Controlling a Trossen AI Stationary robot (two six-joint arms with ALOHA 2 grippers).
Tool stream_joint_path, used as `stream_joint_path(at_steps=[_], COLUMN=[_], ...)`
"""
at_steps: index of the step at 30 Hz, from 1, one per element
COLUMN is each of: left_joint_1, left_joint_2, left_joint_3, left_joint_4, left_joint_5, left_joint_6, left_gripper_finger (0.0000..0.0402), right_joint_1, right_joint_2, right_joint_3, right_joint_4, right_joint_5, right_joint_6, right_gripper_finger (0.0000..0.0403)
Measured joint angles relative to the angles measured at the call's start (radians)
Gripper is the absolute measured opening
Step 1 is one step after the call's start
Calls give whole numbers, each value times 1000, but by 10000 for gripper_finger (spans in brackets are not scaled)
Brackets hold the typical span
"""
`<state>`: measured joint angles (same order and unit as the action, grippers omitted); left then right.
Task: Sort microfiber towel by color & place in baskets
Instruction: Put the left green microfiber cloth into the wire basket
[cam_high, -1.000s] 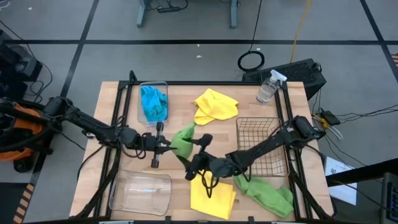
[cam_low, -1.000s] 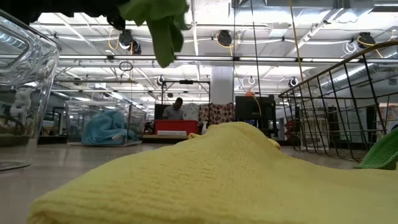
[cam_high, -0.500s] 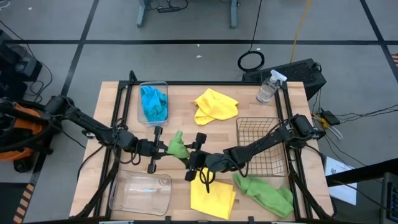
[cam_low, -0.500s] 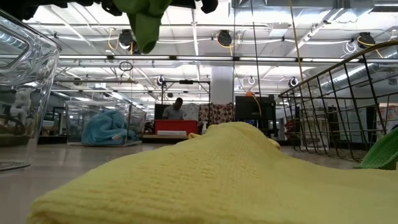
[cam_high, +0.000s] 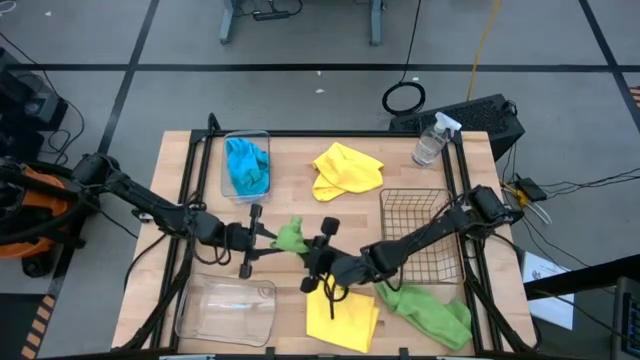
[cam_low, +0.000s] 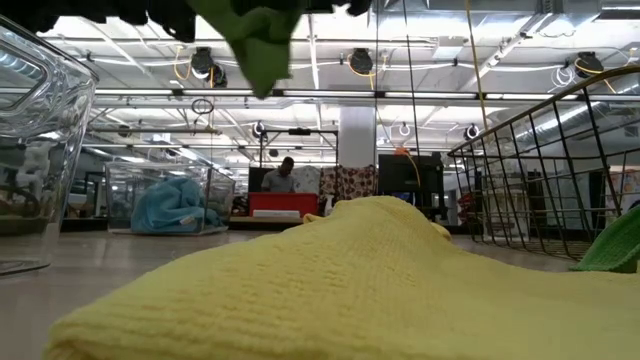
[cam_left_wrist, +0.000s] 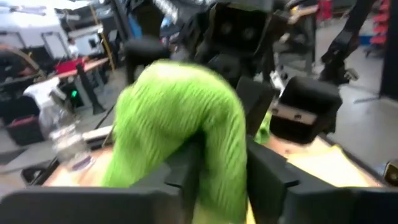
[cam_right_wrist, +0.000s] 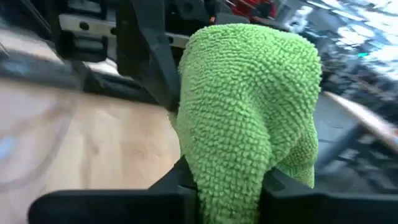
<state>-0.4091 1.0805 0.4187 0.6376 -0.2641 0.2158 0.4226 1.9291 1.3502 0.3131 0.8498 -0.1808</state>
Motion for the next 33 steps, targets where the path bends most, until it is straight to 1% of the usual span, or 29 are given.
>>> stream_joint_path(at_steps=[5,8,13,15,17,19,21,24,26,27,29,31,33], left_joint_1=[1,1,1,1,1,1,1,1,1,1,1,1,1], left_joint_2=[0,-3,-3,-3,-3,-3,-3,-3,-3,-3,-3,-3,-4], left_joint_3=[0,0,0,0,0,0,0,0,0,0,0,0,0], left_joint_4=[-49,-63,-76,-79,-82,-81,-82,-81,-81,-81,-80,-79,-79], left_joint_5=[-52,-87,-94,-94,-94,-94,-94,-93,-93,-93,-93,-92,-92], left_joint_6=[-50,-53,-54,-54,-54,-56,-78,-104,-105,-105,-105,-106,-106], left_gripper_finger=[194,219,229,229,230,230,230,230,230,230,230,230,230], right_joint_1=[59,96,149,164,174,176,174,167,168,169,176,182,183], right_joint_2=[-60,-111,-221,-269,-315,-362,-403,-434,-431,-426,-415,-401,-393], right_joint_3=[0,0,0,1,1,1,1,1,0,0,0,0,0], right_joint_4=[-121,-207,-351,-466,-648,-857,-1099,-1421,-1572,-1627,-1694,-1726,-1744], right_joint_5=[149,227,332,335,333,321,277,133,42,5,-52,-89,-100], right_joint_6=[1,14,56,127,261,464,728,1129,1341,1416,1502,1546,1568], right_gripper_finger=[38,34,40,40,41,41,42,42,42,42,42,42,42])
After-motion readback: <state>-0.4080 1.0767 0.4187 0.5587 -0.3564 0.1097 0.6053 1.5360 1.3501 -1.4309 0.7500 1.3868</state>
